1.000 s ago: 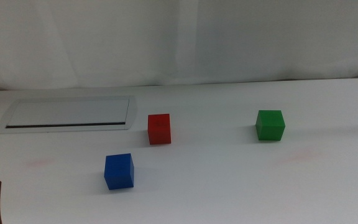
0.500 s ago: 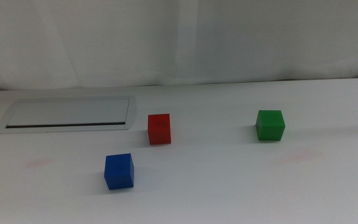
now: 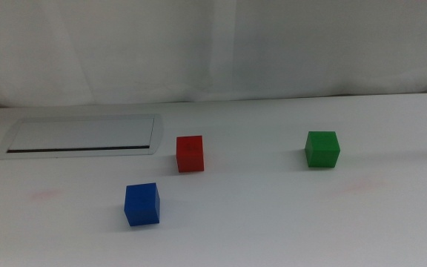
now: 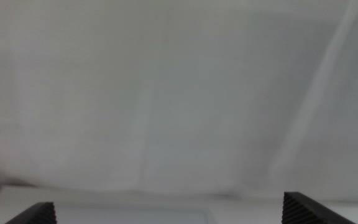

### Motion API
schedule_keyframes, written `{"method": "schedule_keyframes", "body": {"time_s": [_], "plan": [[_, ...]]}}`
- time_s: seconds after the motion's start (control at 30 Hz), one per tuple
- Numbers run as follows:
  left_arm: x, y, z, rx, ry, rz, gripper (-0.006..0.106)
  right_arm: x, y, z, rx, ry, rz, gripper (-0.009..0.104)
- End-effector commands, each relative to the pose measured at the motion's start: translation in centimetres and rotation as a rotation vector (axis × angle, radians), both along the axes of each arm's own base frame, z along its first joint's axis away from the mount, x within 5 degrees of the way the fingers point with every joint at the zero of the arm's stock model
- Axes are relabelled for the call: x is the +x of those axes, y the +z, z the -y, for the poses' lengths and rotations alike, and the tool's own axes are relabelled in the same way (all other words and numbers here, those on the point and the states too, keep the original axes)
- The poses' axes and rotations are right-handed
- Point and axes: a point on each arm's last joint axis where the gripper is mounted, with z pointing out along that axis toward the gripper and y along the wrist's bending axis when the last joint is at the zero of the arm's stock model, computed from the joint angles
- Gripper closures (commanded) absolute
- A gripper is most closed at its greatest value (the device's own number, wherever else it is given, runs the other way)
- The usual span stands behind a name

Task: Stack red cubes first, then green, then blue cubes in a specific spot.

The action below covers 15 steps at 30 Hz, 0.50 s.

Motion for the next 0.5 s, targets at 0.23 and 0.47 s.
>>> {"method": "schedule_keyframes", "body": {"time_s": [0.23,0.47], "plan": [[7.3,3.6,2.5,0.007,-0.193,-0.181,0.01,0.0,-0.2,0.0,-0.008,-0.005,0.004,-0.008],[13.7,4.3,6.7,0.016,-0.323,-0.344,0.01,0.0,-0.2,0.0,-0.008,-0.005,0.004,-0.008]]}}
